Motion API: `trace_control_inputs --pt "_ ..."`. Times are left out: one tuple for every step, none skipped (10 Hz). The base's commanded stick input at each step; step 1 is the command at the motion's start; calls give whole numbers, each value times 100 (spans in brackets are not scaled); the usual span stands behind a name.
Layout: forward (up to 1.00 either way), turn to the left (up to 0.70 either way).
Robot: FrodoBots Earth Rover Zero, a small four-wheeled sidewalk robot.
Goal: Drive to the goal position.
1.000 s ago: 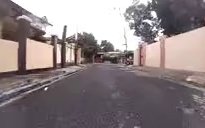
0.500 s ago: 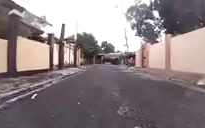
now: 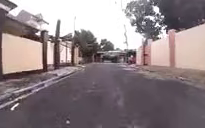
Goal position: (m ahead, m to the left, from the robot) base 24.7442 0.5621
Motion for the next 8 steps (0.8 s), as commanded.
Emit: trace_control_inputs --pt "100 0" --pt "100 0" --pt "100 0" --pt "100 0" --pt "100 0" --pt "100 0" --pt "100 0" --pt "100 0"
